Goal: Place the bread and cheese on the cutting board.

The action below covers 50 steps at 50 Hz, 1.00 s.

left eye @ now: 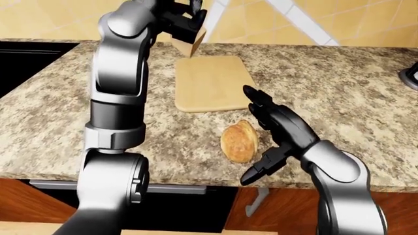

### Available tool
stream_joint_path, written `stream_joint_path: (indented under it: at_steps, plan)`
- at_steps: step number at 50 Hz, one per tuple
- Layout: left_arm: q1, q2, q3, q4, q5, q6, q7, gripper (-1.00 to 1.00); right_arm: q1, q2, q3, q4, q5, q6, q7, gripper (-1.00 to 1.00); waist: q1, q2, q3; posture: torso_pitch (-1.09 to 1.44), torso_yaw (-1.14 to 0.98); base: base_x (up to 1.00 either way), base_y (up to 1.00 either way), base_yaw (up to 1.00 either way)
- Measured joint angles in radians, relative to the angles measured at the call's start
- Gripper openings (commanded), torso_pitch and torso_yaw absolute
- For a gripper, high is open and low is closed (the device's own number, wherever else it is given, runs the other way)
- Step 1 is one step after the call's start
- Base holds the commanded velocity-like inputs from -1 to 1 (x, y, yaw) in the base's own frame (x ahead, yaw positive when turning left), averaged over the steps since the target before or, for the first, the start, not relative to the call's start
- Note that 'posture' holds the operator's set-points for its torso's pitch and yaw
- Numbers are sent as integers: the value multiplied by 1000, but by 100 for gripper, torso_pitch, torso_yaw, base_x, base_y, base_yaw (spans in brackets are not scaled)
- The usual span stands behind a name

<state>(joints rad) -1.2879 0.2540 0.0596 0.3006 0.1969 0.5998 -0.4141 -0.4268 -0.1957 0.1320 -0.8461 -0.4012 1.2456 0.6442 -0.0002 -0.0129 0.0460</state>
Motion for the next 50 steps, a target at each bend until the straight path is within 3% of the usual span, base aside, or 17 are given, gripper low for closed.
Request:
stream_joint_path:
  at_steps: [4,11,12,14,15,31,35,39,42,50]
  plan:
    - [3,-4,-6,13,-4,-11,2,-99,-9,25,38,3,-30,0,17,100,0,3,0,0,0,0,0,0]
    - [23,-4,-7,13,3,-26,3,-99,-19,33,28,-1,-88,1,59,100,-1,5,-1,0,0,0,0,0]
    - [20,-4,-7,20,4,-26,2,-99,-19,35,25,-2,-94,-1,64,62,-1,4,-1,0,0,0,0,0]
    - [10,-3,-7,33,5,-24,1,-99,-12,41,21,-1,-107,-12,72,-77,-1,4,-1,0,0,0,0,0]
    - [6,-2,-6,31,6,-20,0,-99,-5,45,18,3,-112,-22,75,-93,-2,4,-1,0,0,0,0,0]
    - [11,3,-2,41,6,-38,9,-99,45,94,-12,32,-144,-134,109,-95,-6,8,-4,0,0,0,0,0]
    - [-21,11,0,45,5,-23,7,-99,-102,69,-48,59,-166,-18,142,-95,-8,12,8,0,0,0,0,0]
    - [-40,12,2,63,1,-33,9,-99,-311,12,-102,71,-165,113,164,-95,-6,14,6,0,0,0,0,0]
    - [-39,3,-3,63,1,-37,15,-99,-411,-29,-126,73,-147,174,163,-95,-3,9,3,0,0,0,0,0]
    - [-35,-19,-11,91,5,-46,25,-99,-574,-77,-211,355,-30,128,92,-95,-1,9,15,0,0,0,0,0]
